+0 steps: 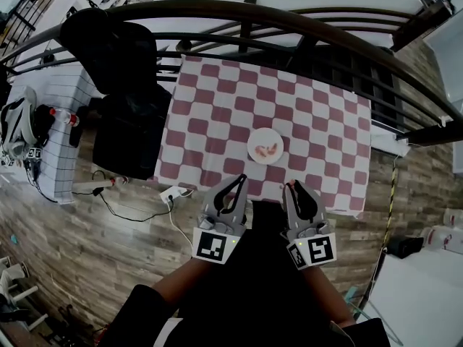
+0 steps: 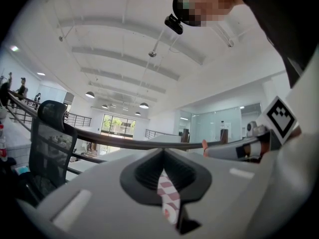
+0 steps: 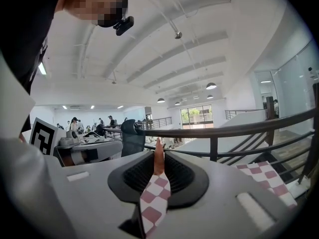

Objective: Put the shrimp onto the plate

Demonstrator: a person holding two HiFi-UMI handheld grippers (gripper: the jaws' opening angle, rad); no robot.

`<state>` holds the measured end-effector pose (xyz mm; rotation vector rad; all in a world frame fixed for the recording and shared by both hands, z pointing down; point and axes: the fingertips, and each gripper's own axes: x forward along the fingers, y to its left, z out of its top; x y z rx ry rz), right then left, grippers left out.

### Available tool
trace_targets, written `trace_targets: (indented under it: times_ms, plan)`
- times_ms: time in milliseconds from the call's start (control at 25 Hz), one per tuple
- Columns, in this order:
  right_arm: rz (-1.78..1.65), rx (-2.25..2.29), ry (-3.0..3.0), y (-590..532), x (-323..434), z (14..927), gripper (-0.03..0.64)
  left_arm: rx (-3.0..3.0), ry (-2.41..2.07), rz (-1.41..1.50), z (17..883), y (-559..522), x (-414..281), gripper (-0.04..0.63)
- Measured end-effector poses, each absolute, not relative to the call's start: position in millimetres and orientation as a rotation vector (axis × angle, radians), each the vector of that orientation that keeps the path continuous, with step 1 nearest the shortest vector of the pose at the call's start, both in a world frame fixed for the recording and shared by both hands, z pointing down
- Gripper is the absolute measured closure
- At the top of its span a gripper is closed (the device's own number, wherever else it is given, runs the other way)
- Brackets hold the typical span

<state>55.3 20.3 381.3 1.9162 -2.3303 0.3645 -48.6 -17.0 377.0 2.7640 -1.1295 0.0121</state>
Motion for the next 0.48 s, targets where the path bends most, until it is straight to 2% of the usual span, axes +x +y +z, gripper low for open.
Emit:
trace_targets:
  times_ms: [480]
  plan:
    - [0.460,1.744,-2.448,-52.1,70.3,410.2,0.554,2.714,-1.263,0.096,394.9,-69.9,-30.4,0.588]
